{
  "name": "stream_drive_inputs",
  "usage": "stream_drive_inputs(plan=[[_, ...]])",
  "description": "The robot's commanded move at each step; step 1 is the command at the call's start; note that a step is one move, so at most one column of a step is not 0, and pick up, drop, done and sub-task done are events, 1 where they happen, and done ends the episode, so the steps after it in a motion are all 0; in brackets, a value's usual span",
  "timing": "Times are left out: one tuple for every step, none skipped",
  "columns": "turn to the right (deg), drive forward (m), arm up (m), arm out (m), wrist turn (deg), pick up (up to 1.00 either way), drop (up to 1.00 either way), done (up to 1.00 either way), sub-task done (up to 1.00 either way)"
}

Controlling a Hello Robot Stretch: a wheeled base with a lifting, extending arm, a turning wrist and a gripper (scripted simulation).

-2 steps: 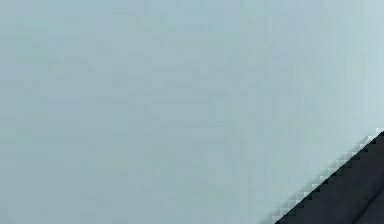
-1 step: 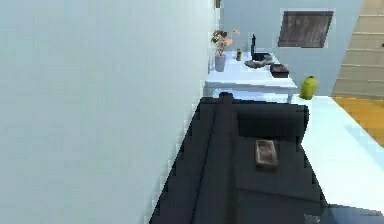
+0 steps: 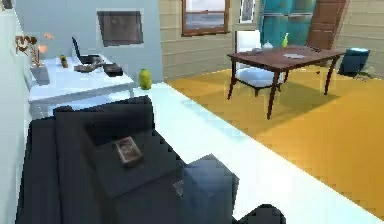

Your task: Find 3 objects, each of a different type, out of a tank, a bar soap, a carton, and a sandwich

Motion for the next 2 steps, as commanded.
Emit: stream_drive_inputs(plan=[[45.0,0.00,0.00,0.00,0.0,0.00,0.00,0.00,0.00],[39.0,0.00,0.00,0.00,0.0,0.00,0.00,0.00,0.00]])
